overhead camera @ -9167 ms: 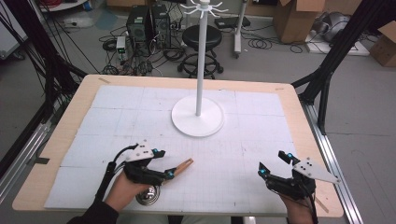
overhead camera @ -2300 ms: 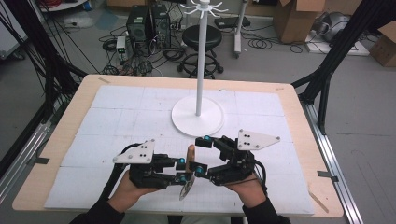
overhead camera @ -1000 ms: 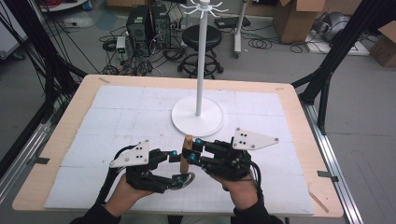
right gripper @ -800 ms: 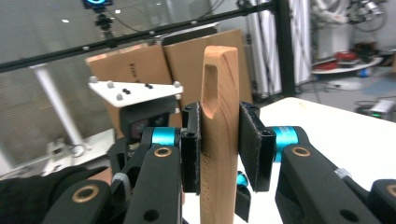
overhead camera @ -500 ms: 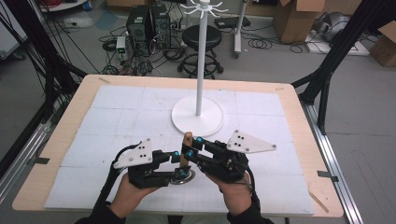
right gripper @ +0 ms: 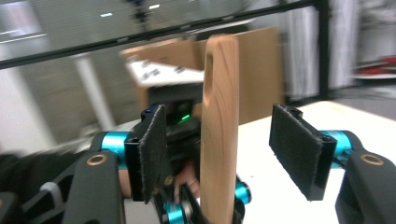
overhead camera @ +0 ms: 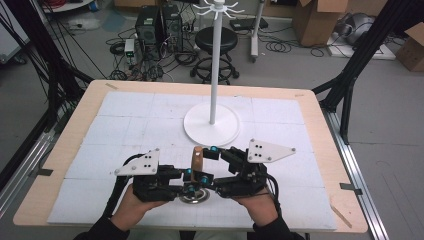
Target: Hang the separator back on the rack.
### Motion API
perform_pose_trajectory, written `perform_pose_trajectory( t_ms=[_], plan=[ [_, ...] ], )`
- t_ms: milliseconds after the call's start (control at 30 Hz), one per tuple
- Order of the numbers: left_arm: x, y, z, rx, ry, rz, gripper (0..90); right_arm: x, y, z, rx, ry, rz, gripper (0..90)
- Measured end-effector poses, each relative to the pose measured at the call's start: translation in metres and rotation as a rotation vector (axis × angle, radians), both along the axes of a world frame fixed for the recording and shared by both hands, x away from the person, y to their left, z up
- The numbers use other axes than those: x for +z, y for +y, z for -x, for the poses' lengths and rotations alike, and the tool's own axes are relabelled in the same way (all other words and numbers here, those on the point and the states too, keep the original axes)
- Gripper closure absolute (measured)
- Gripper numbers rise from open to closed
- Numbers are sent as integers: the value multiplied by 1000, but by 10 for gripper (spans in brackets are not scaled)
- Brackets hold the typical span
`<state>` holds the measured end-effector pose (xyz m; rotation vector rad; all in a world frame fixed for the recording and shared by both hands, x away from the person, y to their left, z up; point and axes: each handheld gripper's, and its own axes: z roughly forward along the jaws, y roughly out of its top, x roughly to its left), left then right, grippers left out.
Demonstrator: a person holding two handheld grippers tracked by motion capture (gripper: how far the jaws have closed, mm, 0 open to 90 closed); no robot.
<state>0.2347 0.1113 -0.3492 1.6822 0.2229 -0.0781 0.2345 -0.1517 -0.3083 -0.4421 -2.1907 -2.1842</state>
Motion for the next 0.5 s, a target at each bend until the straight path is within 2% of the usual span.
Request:
perform_pose_trajectory(
  t_ms=[100, 200, 333, 400, 433, 467, 500],
  plan=[
    [0, 0, 0, -34, 0, -1, 727, -5, -1, -5, 84, 6, -5, 495],
    [0, 0, 0, -51, 2, 5, 727, -9, 0, -8, 125, 0, -10, 581],
    [0, 1, 0, -53, 4, 9, 726, -10, 2, -9, 149, -4, -10, 700],
    [0, 2, -1, -32, 2, 15, 722, -10, 2, -9, 151, -6, -18, 715],
    [0, 3, -1, -25, 1, 21, 695, -9, 2, -11, 140, -8, -22, 717],
    [1, 4, -1, 7, 9, 29, 627, -9, 3, -11, 135, -4, -19, 719],
    [1, 7, -2, 46, 14, 28, 516, -9, 3, -12, 117, -12, -10, 720]
  ],
)
